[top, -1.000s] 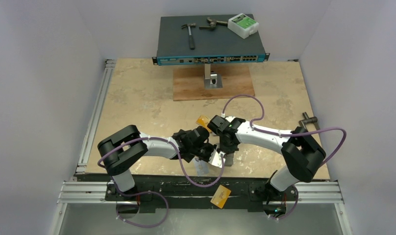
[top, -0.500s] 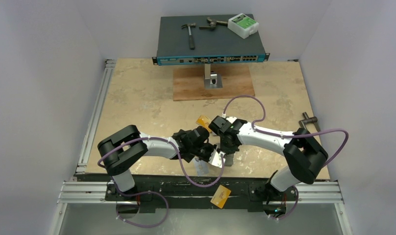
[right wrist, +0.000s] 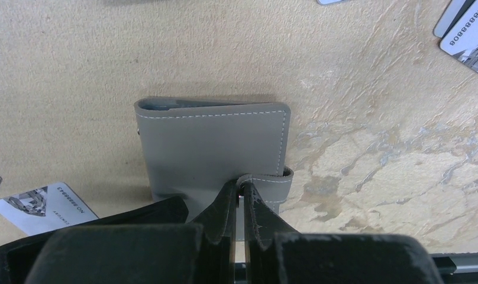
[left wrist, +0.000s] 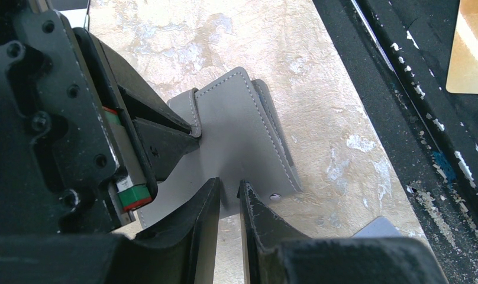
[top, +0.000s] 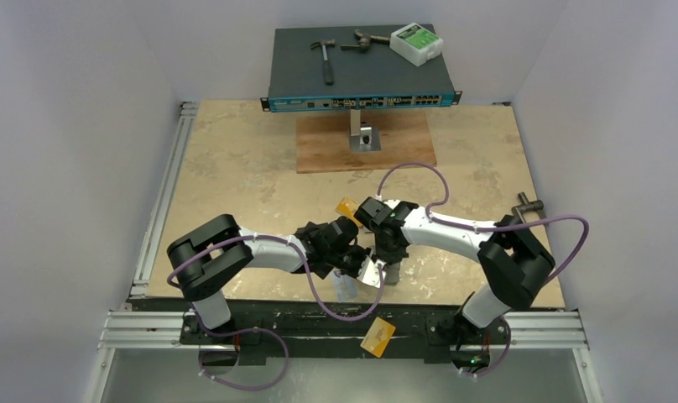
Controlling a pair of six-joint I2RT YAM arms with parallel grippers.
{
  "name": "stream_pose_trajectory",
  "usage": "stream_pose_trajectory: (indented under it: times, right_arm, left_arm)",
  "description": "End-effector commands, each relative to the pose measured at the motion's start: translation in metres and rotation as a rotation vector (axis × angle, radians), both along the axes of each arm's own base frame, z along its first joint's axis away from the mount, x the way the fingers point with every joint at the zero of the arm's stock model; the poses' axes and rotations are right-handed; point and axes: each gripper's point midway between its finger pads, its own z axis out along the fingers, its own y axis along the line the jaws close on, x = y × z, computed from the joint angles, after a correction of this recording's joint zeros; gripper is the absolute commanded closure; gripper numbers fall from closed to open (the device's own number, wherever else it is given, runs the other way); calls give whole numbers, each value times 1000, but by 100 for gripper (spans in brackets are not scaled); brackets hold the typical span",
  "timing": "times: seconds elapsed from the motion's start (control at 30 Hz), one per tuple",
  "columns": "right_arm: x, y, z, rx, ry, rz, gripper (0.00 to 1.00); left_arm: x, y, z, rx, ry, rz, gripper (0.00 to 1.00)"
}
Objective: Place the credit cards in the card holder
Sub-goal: Close the card holder at the center of the board.
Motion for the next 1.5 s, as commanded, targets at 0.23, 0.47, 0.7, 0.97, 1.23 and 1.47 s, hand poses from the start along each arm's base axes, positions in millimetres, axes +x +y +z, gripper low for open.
stream_pose_trajectory:
  times: [0.23,0.47,0.7,0.97,1.23,1.47]
  right_arm:
    - [-26,28,-68,60,185,24,100]
    - [-26,38,-84,93,175,15,100]
    - [-38,41,-102,80,146,14,100]
    - [-28,49,-106,15,104,45,81]
    - [-23,61,-115,47,101,71,78]
    - [-17,61,-115,22,80,85,76]
  left_arm:
    - [-32,22,-28,119,118,-51,81]
    - [-32,22,-28,123,121,-55,81]
    - [-28,17,-25,110,132,-30,82]
    - [-31,24,16,177,176,-6,82]
    - [-36,74,53,288,123,60,80]
    - [-5,122,85,281,184,283,80]
